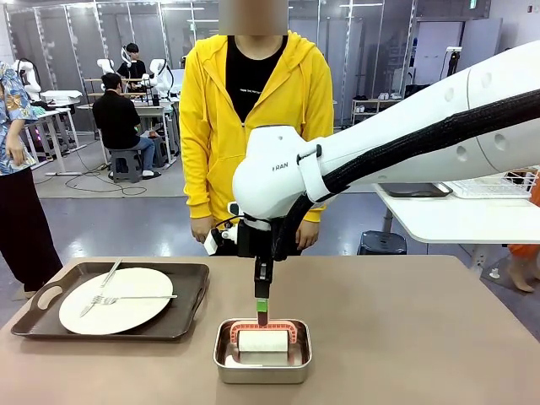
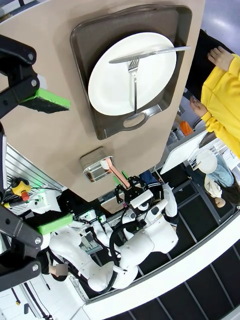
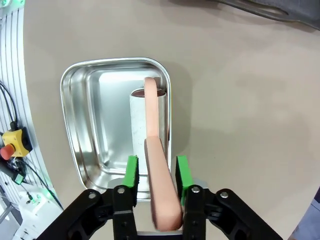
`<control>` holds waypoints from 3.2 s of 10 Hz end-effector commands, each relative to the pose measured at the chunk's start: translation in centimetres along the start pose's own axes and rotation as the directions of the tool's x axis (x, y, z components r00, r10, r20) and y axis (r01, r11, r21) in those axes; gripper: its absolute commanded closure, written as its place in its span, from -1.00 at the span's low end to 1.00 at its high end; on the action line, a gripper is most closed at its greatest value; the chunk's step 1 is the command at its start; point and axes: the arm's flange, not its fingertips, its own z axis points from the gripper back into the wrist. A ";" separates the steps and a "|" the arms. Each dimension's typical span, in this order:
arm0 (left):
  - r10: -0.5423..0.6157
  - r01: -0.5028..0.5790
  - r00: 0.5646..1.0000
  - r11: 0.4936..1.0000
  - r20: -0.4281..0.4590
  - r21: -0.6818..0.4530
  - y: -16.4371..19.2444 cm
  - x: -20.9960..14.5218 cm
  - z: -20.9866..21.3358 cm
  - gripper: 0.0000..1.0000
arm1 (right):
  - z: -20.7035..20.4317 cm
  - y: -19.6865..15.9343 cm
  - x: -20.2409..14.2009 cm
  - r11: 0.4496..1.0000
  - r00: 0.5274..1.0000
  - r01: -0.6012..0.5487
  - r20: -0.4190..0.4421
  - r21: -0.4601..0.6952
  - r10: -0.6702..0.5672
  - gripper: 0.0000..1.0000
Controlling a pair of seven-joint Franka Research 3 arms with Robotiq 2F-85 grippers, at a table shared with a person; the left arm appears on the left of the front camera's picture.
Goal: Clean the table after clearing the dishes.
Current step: Place the Lint Roller back on top of the Airtight Container, then when the right (or left) Handle tray is removed, use the right hand (or left hand) to clean the right (or left) side of the table with the Lint Roller.
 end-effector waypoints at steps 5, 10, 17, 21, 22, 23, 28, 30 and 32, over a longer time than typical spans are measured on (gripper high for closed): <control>-0.011 0.011 1.000 1.000 0.005 -0.005 -0.2 -0.1 0.3 -1.00 | 2.8 2.6 -0.9 1.000 0.999 0.012 0.034 -0.028 -0.011 -0.85; -0.011 0.011 1.000 1.000 0.005 -0.005 -0.2 -0.1 0.3 -1.00 | 2.6 1.9 -0.7 0.998 0.999 0.020 0.038 -0.054 -0.018 -1.00; -0.011 0.011 1.000 1.000 0.005 -0.005 -0.2 -0.1 0.3 -1.00 | 3.1 1.8 -0.3 0.999 1.000 0.003 0.029 -0.039 -0.002 -1.00; -0.011 0.011 1.000 1.000 0.005 -0.005 -0.2 -0.1 0.3 -1.00 | 3.1 1.8 -0.3 0.999 1.000 0.003 0.029 -0.039 -0.002 -1.00; -0.011 0.011 1.000 1.000 0.005 -0.005 -0.2 -0.1 0.3 -1.00 | 3.1 1.8 -0.3 0.999 1.000 0.003 0.029 -0.039 -0.002 -1.00; -0.011 0.011 1.000 1.000 0.005 -0.005 -0.2 -0.1 0.3 -1.00 | 3.1 1.8 -0.3 0.999 1.000 0.003 0.029 -0.039 -0.002 -1.00; -0.011 0.011 1.000 1.000 0.005 -0.005 -0.2 -0.1 0.3 -1.00 | 9.1 0.4 -4.4 0.964 0.953 0.165 0.217 0.209 -0.210 -1.00; -0.011 0.011 1.000 1.000 0.005 -0.005 -0.2 -0.1 0.3 -1.00 | 10.8 -0.1 -7.6 0.899 0.858 0.164 0.391 0.407 -0.333 -1.00; -0.011 0.011 1.000 1.000 0.005 -0.005 -0.2 -0.1 0.3 -1.00 | 11.1 -0.3 -13.8 0.789 0.708 0.132 0.500 0.600 -0.499 -1.00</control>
